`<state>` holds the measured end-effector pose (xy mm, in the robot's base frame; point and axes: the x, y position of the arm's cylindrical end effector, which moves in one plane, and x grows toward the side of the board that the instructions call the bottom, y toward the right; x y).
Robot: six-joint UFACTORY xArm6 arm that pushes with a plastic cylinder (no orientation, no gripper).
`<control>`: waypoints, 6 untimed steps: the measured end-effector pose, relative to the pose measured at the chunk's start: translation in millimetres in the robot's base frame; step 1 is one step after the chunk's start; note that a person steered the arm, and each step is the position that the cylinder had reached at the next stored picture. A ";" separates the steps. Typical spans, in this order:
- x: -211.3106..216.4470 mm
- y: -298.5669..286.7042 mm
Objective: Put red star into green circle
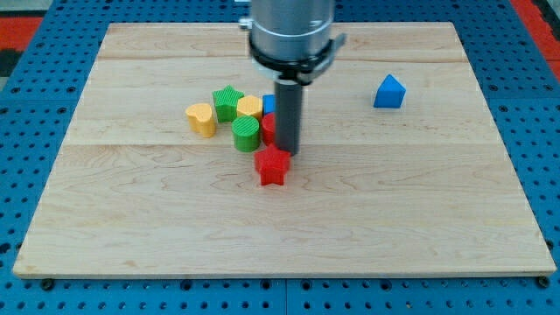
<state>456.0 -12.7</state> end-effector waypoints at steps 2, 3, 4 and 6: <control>34.0 87.7; 99.8 31.6; 55.3 19.1; 20.0 -49.7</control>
